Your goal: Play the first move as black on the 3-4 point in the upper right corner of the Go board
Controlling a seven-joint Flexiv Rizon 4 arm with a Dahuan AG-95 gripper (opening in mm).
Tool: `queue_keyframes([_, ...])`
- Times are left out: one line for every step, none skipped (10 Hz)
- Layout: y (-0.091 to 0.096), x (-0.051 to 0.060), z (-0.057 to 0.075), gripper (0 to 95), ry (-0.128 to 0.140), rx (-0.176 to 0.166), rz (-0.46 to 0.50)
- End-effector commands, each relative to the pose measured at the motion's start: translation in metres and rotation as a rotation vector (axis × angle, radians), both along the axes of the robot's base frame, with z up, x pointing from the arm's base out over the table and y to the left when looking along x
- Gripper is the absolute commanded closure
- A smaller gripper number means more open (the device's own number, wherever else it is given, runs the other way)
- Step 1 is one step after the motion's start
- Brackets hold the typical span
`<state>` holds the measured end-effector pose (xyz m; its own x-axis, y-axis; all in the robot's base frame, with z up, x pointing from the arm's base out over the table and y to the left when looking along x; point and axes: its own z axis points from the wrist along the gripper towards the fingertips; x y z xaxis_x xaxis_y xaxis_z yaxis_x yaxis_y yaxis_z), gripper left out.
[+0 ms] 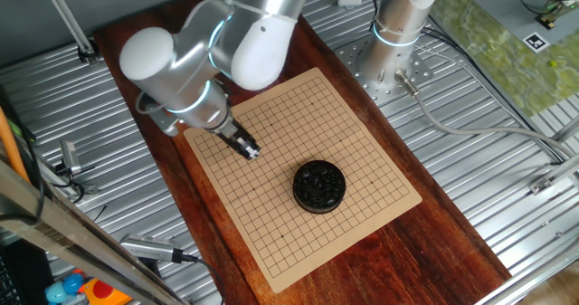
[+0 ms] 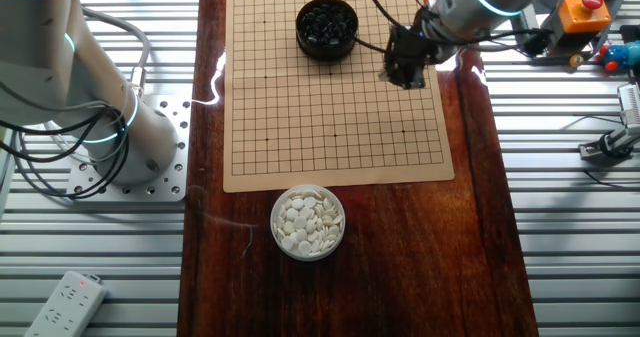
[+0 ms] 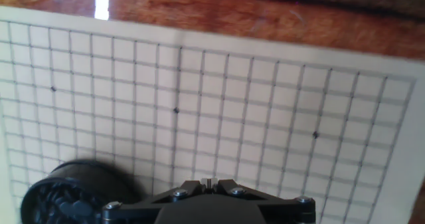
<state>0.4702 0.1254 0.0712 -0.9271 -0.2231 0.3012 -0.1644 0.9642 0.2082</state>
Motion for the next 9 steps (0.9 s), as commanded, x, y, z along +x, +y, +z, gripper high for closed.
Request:
queue_keyframes([0.003,-0.004,-0.001,95.0,0.006,0.001,-0.012])
queue_keyframes([0.008,-0.007,-0.002,95.0,0.011,0.008,-0.032])
queue_keyframes([0.011,-0.010,-0.005,95.0,0.011,0.008,-0.040])
queue_keyframes([0.013,-0.012,-0.007,95.0,0.008,0.010,-0.043])
queue_keyframes([0.013,-0.013,-0.009,95.0,0.007,0.017,-0.044])
queue_keyframes([0.013,-0.014,-0.012,95.0,0.007,0.017,-0.044])
queue_keyframes([0.013,-0.014,-0.014,95.0,0.006,0.015,-0.044])
queue_keyframes([0.014,-0.015,-0.018,95.0,-0.002,0.008,-0.040])
queue_keyframes([0.014,-0.015,-0.021,95.0,-0.013,0.000,-0.036])
